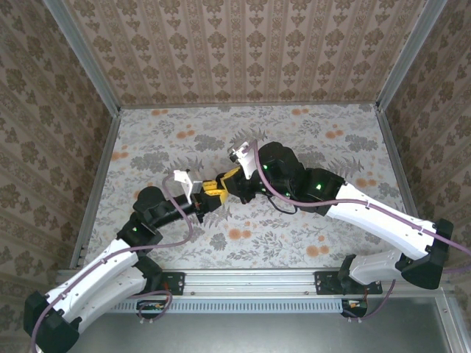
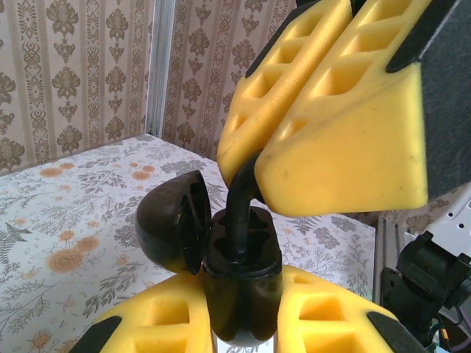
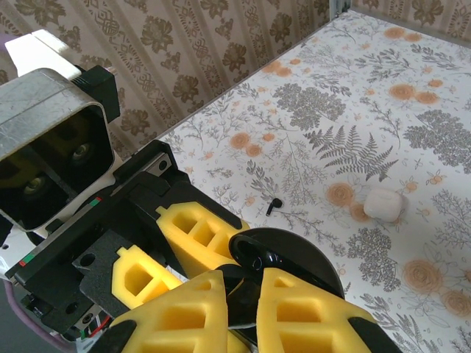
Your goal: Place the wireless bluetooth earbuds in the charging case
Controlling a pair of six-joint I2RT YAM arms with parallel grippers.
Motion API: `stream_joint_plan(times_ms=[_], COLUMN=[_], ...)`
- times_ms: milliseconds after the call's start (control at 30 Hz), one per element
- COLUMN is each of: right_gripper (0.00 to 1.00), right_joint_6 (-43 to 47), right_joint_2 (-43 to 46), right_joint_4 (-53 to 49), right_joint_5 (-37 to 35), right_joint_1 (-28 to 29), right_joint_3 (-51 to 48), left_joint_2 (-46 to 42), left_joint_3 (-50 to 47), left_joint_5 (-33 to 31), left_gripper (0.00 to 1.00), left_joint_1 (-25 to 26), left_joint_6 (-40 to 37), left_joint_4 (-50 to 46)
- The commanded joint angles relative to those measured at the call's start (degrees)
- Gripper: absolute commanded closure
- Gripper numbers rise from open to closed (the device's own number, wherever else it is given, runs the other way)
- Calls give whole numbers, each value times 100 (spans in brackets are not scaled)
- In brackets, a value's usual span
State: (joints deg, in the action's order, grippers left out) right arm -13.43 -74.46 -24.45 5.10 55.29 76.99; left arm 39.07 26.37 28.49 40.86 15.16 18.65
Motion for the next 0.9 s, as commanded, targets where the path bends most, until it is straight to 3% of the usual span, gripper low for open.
stream_joint_plan(times_ms=[0,333,867], right_gripper=[90,91,90], right_joint_6=[66,179,-13], right_joint_2=[80,13,-437], right_joint_4=[-362,-984,-1470], right_joint_5=[204,261,1001], right_joint_1=[35,-9,-97], right_joint_3=[-45,270,647], left_joint_2=[-145,-154,-162], left_joint_3=[149,158,162], left_joint_5=[-110,-81,-54], left_gripper=[100,100,100], left_joint_1=[27,36,65], left_joint_6=[-118,-127,-127], left_joint_4=[173,158,157])
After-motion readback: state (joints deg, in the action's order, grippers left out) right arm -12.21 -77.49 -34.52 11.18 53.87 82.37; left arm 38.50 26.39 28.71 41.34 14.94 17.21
